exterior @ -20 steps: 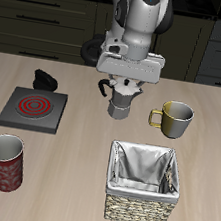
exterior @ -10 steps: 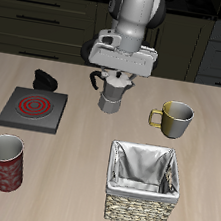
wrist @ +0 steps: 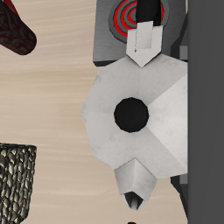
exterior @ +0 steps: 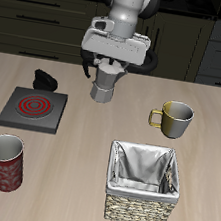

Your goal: Place the moka pot on the stove and turn off the stove

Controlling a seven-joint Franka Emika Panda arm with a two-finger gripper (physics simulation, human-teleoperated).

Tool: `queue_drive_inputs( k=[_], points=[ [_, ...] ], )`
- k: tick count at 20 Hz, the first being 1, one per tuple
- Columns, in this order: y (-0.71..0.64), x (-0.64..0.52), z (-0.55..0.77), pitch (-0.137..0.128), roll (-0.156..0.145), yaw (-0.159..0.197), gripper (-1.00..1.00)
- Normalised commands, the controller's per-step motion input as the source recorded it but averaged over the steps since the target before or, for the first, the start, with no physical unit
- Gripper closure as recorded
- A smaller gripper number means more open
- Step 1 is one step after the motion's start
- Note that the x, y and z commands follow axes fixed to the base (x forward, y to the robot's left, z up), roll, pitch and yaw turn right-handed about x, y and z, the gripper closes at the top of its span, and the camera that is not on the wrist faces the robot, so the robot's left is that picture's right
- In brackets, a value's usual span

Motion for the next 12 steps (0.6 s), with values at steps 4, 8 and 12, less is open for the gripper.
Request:
queue_drive_inputs(
  k=[4, 8, 12],
  points=[
    [-0.30, -0.10, 0.27, -0.042, 0.008, -0.011, 1.00],
    [-0.21, -0.03, 0.12, 0.001, 0.006, -0.014, 1.00],
    [-0.41, -0.05, 0.14, -0.007, 0.016, 0.013, 1.00]
  ],
)
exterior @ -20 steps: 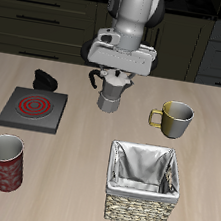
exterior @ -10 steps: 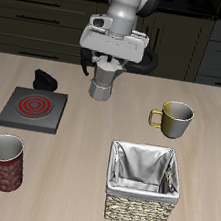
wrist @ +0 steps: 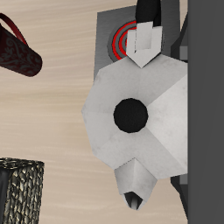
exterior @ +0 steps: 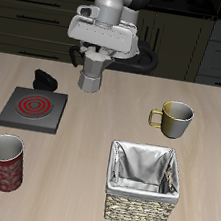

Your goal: Place the moka pot on the stove and turn off the stove

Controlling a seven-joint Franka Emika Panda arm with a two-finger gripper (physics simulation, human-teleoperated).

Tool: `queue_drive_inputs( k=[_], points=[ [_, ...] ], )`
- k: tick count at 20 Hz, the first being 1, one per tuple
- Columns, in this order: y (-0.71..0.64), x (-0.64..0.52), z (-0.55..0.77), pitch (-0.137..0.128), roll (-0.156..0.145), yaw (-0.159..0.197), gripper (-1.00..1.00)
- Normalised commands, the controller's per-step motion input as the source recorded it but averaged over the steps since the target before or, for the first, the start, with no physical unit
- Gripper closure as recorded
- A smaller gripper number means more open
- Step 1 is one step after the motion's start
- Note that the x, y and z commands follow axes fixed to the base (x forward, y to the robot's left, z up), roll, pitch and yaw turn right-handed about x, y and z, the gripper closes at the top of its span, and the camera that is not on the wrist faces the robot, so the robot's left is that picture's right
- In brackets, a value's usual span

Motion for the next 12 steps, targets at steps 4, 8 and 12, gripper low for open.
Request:
queue_drive_inputs(
  k=[4, 8, 12],
  points=[
    [-0.28, -0.01, 0.01, 0.015, 0.029, 0.009, 1.00],
    [-0.33, 0.01, 0.01, -0.006, -0.025, -0.004, 1.00],
    [-0.26, 0.00, 0.01, 0.006, -0.004, -0.027, 1.00]
  ],
)
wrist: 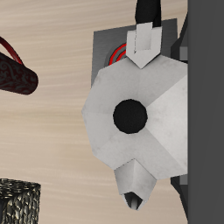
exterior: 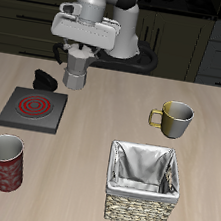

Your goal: Place the moka pot on the stove and turn off the stove

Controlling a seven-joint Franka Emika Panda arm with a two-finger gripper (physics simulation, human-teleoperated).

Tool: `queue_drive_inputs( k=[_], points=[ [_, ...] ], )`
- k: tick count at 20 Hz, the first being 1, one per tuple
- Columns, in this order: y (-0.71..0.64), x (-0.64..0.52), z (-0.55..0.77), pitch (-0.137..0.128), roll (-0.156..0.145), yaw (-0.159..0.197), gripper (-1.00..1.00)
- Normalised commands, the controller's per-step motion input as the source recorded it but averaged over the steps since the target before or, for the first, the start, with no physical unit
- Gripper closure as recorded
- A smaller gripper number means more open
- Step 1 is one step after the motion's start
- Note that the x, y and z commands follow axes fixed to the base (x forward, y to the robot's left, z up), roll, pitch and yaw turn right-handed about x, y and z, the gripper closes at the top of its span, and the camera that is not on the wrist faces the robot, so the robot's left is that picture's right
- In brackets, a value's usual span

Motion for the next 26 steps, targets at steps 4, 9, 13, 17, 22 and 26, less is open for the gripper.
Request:
queue_drive_inputs(
  k=[4, 9, 13, 17, 22, 26],
  points=[
    [-0.40, 0.03, 0.05, -0.012, -0.025, 0.000, 1.00],
    [-0.20, 0.03, 0.03, 0.008, -0.009, -0.008, 1.00],
    [-0.12, 0.03, 0.00, 0.009, -0.014, -0.017, 1.00],
    [-0.13, 0.02, 0.01, -0.004, 0.001, 0.004, 1.00],
    [-0.30, 0.01, 0.03, 0.000, -0.026, -0.016, 1.00],
    [-0.32, 0.06, -0.03, 0.005, -0.026, -0.006, 1.00]
  ],
)
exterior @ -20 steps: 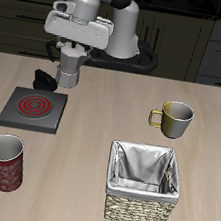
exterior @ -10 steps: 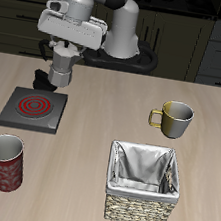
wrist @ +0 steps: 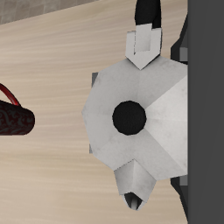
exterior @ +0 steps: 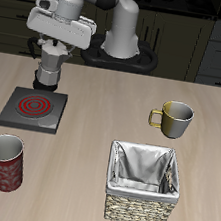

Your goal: Place the moka pot on the stove and turn off the stove

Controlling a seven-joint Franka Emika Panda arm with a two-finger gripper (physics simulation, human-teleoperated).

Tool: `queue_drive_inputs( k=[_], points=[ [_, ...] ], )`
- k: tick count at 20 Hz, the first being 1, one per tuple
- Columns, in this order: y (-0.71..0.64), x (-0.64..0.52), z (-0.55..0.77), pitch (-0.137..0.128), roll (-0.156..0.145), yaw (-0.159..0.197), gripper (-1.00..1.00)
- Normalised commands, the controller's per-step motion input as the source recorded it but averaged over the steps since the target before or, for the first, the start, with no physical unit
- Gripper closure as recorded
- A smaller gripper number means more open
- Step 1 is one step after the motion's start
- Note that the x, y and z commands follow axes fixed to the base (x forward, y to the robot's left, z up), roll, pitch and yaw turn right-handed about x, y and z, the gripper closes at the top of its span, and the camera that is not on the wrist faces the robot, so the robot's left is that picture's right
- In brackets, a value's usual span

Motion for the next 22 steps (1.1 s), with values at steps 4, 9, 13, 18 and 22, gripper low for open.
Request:
queue_drive_inputs(
  k=[4, 9, 13, 18, 22],
  points=[
    [-0.17, 0.03, -0.06, 0.002, -0.027, -0.006, 1.00],
    [-0.12, 0.03, -0.06, 0.007, -0.031, -0.025, 1.00],
    [-0.13, 0.07, -0.15, 0.011, -0.028, -0.013, 1.00],
    [-0.10, 0.09, -0.08, -0.001, -0.015, -0.012, 1.00],
    [-0.02, 0.08, -0.04, -0.010, -0.008, -0.025, 1.00]
  ],
)
